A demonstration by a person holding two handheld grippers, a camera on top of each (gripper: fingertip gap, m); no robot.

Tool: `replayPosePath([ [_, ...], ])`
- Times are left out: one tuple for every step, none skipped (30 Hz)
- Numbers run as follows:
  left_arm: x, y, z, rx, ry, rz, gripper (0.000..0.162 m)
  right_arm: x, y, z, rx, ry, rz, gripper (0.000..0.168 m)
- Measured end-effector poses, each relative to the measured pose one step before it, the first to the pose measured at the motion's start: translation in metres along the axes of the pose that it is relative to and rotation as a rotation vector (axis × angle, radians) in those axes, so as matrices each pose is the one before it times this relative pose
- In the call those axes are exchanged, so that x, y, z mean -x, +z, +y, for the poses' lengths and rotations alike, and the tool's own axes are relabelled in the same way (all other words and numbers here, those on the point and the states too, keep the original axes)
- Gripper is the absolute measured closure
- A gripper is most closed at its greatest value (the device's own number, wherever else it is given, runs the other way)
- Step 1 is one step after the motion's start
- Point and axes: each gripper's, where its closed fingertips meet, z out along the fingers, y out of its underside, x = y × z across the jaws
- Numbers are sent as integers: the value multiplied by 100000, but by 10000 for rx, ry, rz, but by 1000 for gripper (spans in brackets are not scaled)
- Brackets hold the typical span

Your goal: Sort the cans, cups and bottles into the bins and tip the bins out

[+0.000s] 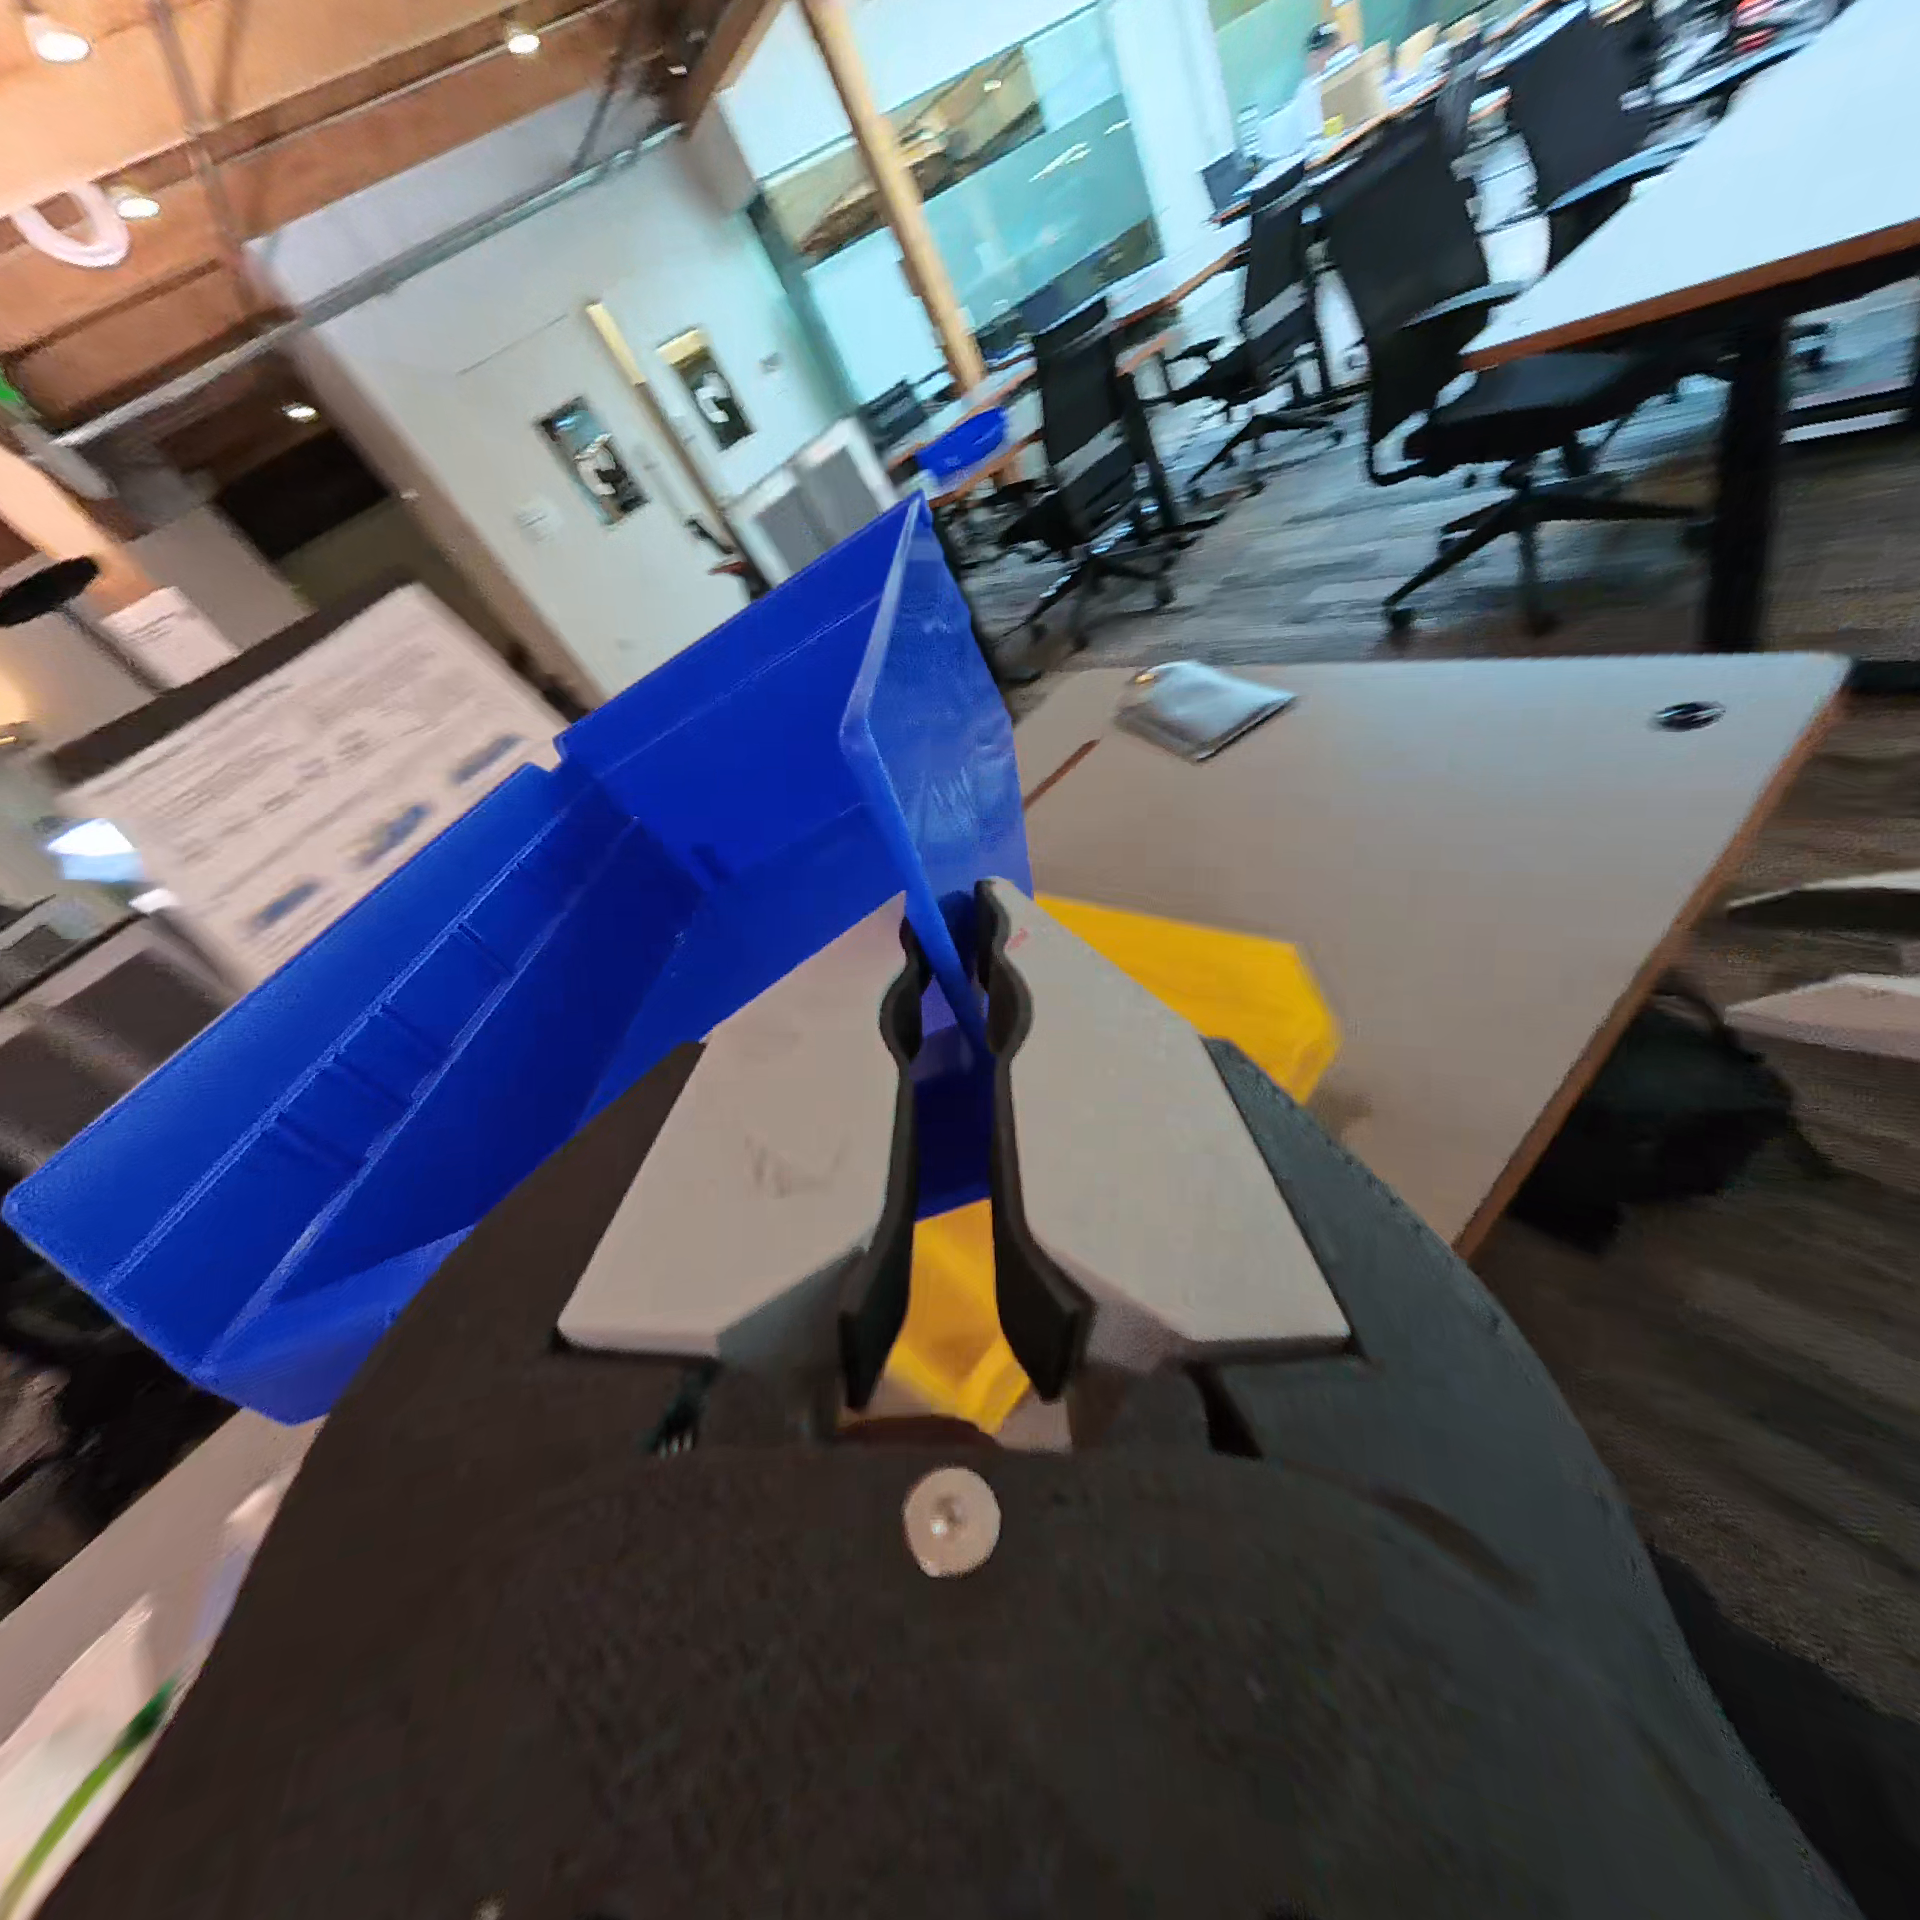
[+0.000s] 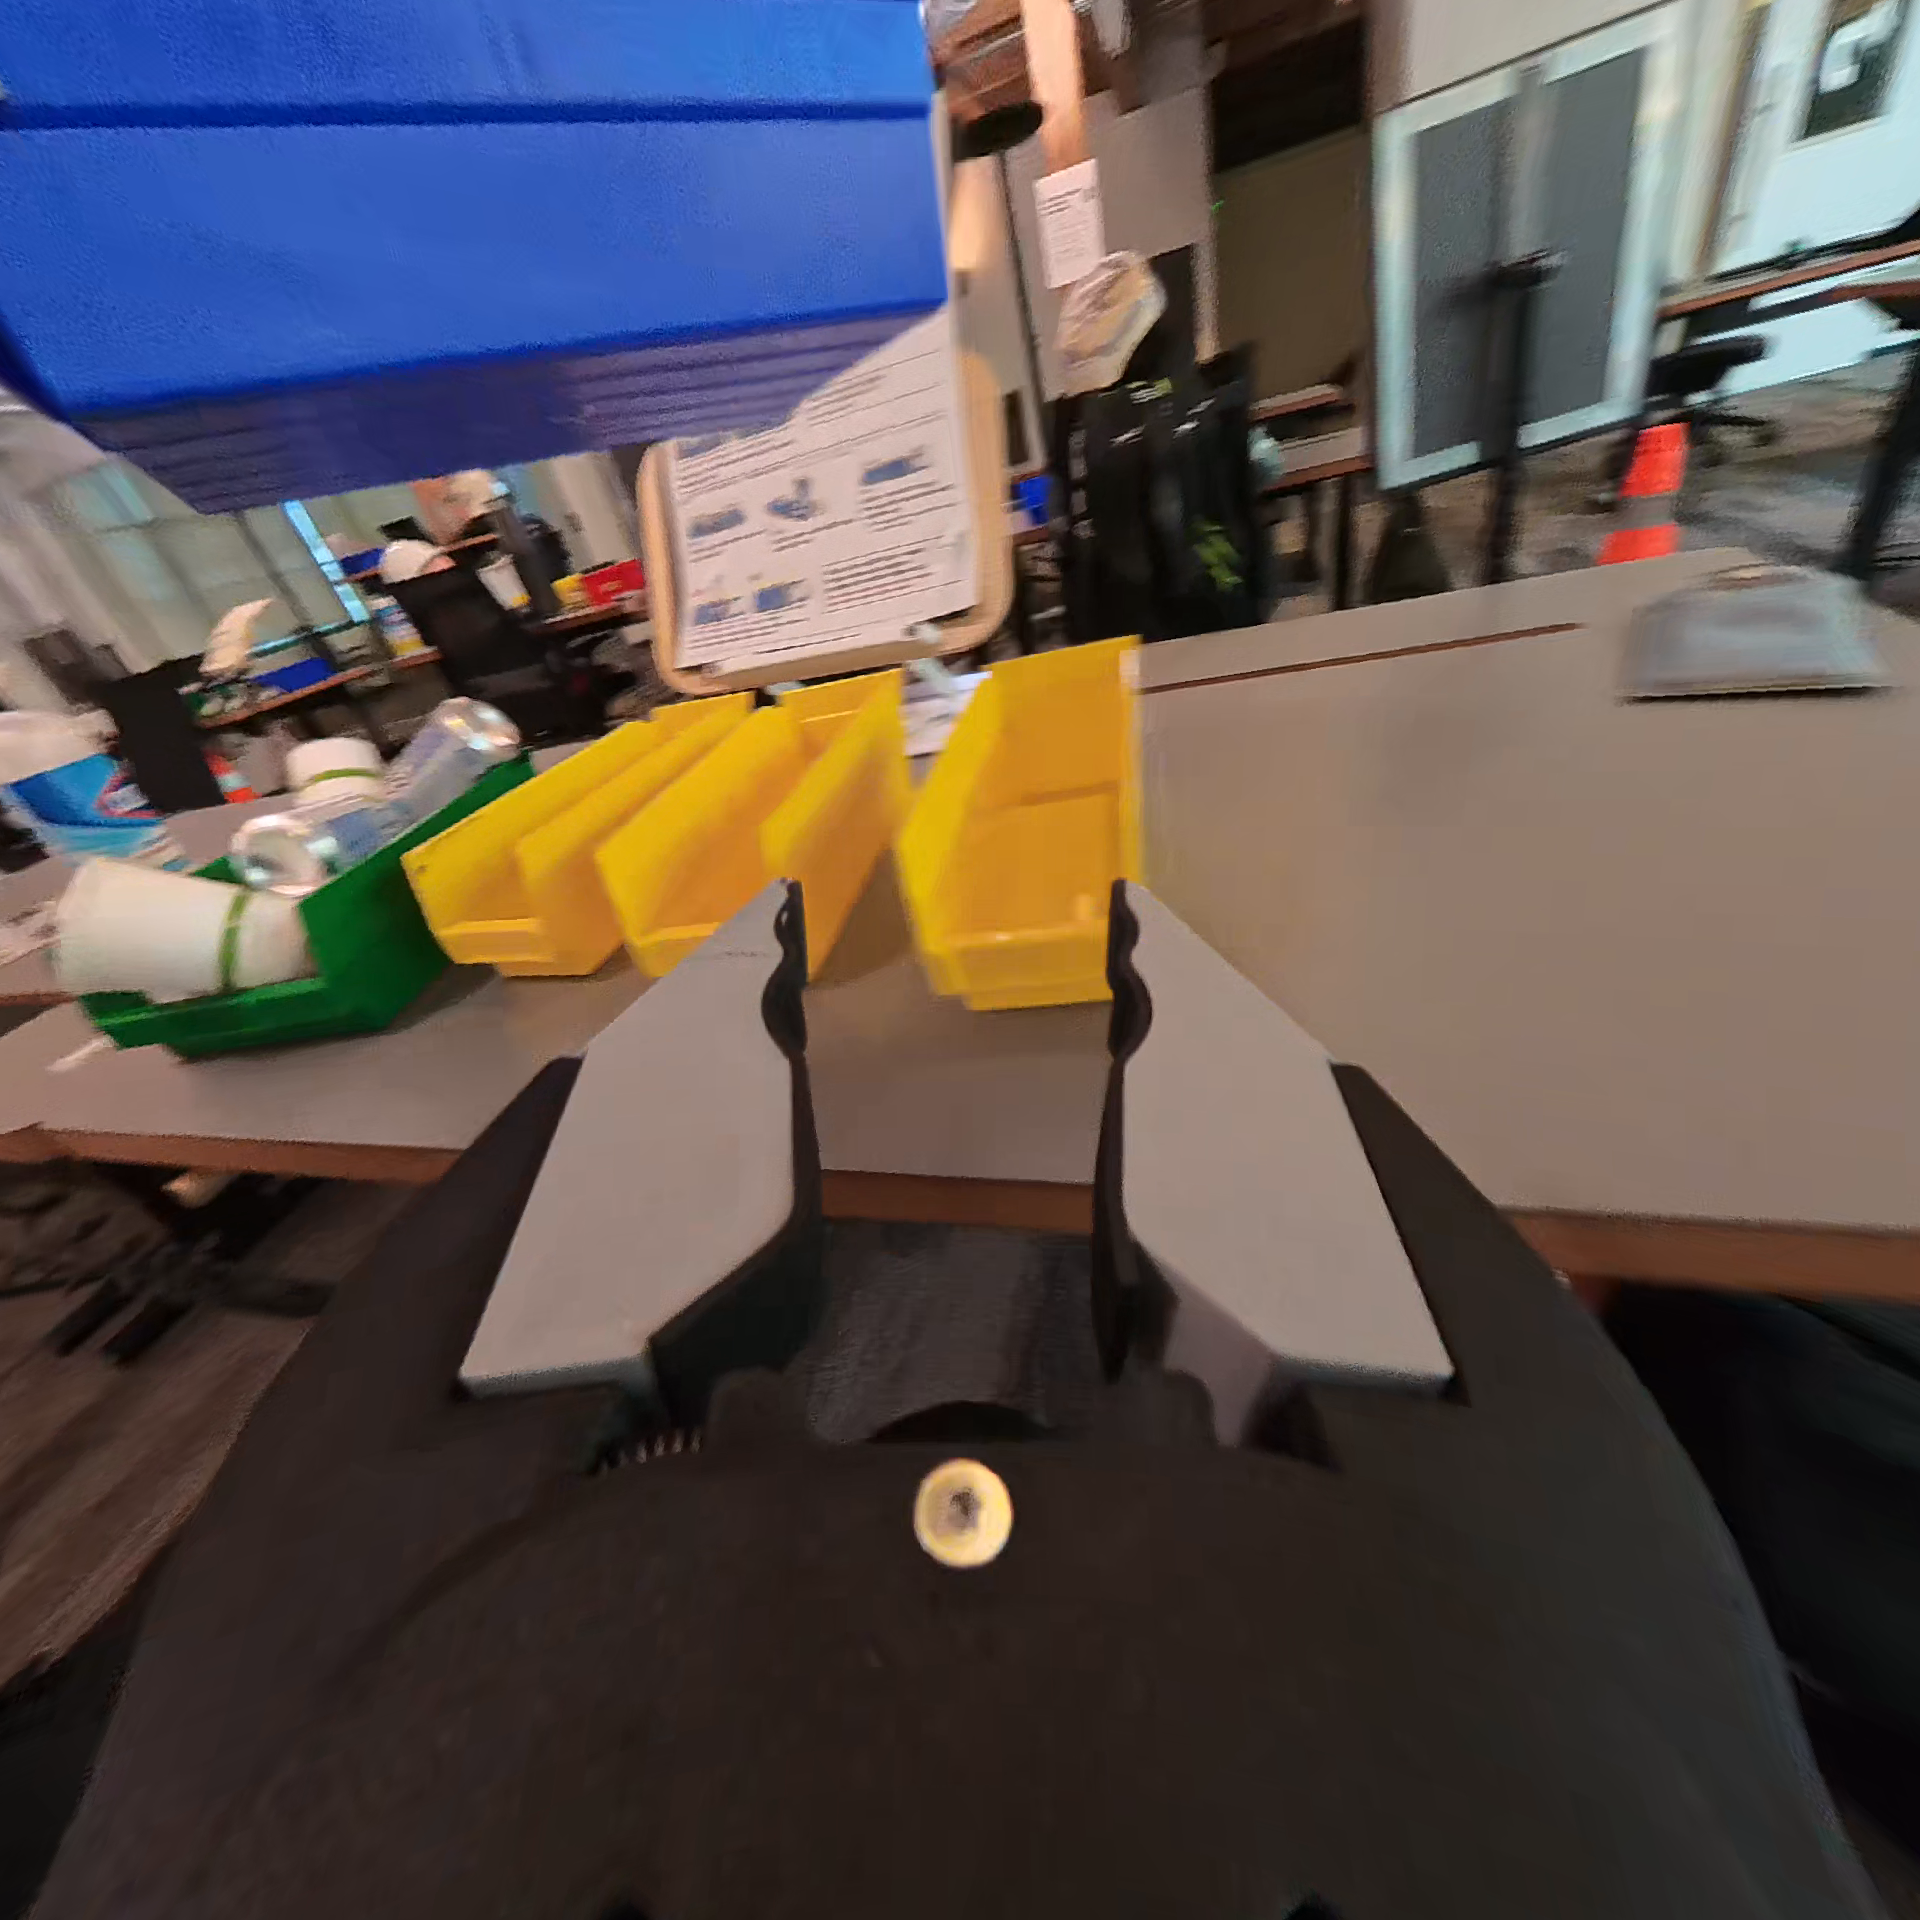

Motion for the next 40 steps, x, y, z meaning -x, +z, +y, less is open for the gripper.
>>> replayPosePath([
  [-2771,2609,-889,-45,2,441,158,-2127,-1454,-292,-92,-24,415,112],
  [-2679,2654,-635,-18,10,412,158,-2101,-1291,-192,-52,6,435,112],
  [-2480,2639,-421,-17,-1,332,157,-1980,-1133,-100,-7,56,383,112],
  [-2343,2626,-169,11,-75,291,157,-1805,-1000,10,24,91,319,112],
  [-2414,2560,148,82,-147,373,157,-1660,-927,96,40,121,275,113],
  [-2412,2454,391,123,-160,384,156,-1481,-848,152,26,133,237,113],
  [-2271,2372,697,203,-135,351,156,-1334,-757,168,-5,121,200,113],
  [-2091,2318,945,266,-83,324,156,-1187,-622,249,20,72,171,114],
  [-1798,2170,1104,260,-102,250,156,-1144,-463,432,128,23,182,115],
  [-1594,2038,1198,207,-115,245,155,-1133,-277,613,246,17,200,117],
  [-910,1830,1247,186,-10,-196,154,-1123,-98,688,308,38,203,116],
  [-1190,1610,1487,329,75,-41,155,-1126,74,641,286,70,219,115],
  [-959,1406,1283,168,-32,-119,155,-1039,268,505,252,82,178,115],
  [-1069,1135,1584,513,-59,119,156,-882,453,348,206,83,110,115],
  [-1185,971,1397,497,-182,319,157,-831,637,129,132,99,126,115],
  [-1036,562,923,362,-205,374,145,-736,808,42,136,102,136,115],
  [-772,-66,217,-31,-245,378,131,-519,930,22,192,138,94,115],
  [-598,-548,-260,-329,-315,430,130,-286,995,-99,165,195,64,114],
  [-757,-698,-530,-386,-451,643,133,2,970,-277,96,275,10,111],
  [-1052,-791,-304,-52,-443,882,127,509,891,-420,30,295,-147,110],
  [-714,-1082,7,239,-356,629,115,916,801,-474,-6,227,-249,109],
  [-169,-1596,164,207,-130,222,101,944,798,-379,28,152,-158,104],
  [68,-2192,427,26,131,114,93,867,818,-364,2,29,-34,99],
  [278,-2620,484,-282,109,84,95,792,843,-439,-99,-9,51,96],
  [544,-2856,664,-352,24,15,97,649,952,-452,-165,101,177,92],
  [1063,-2959,1039,-233,30,-202,97,562,1114,-323,-127,212,257,89],
  [1686,-2974,1270,-165,34,-459,96,616,1225,-93,-21,201,264,89],
  [2346,-2975,1397,-138,-24,-713,95,504,1290,61,51,-14,340,83],
  [2770,-2902,1593,-46,-117,-783,95,135,1286,95,41,-274,485,77],
  [3178,-2796,1658,30,-158,-842,95,-171,1275,303,142,-278,550,80],
  [3473,-2599,1612,8,-130,-875,95,-116,1252,750,464,-168,396,86],
  [3468,-2333,1691,92,-128,-778,96,-197,1114,840,587,-328,332,81],
  [3450,-2071,1802,188,-130,-732,96,-262,800,617,464,-627,285,85],
  [3405,-1814,1803,172,-132,-721,96,-122,581,403,319,-589,102,91],
  [3217,-1556,1794,171,-142,-632,96,17,381,85,122,-327,-111,90],
  [2955,-1253,1790,186,-180,-532,96,-127,159,-33,89,-219,-132,91],
  [2724,-968,1796,219,-241,-479,96,-247,55,44,237,-321,-110,94],
  [2409,-712,1722,235,-269,-387,96,-443,65,42,335,-460,-14,100],
  [2075,-506,1581,211,-264,-312,96,-640,93,-22,312,-551,47,109],
  [1886,-373,1367,148,-260,-309,96,-779,161,-95,261,-586,32,118],
])
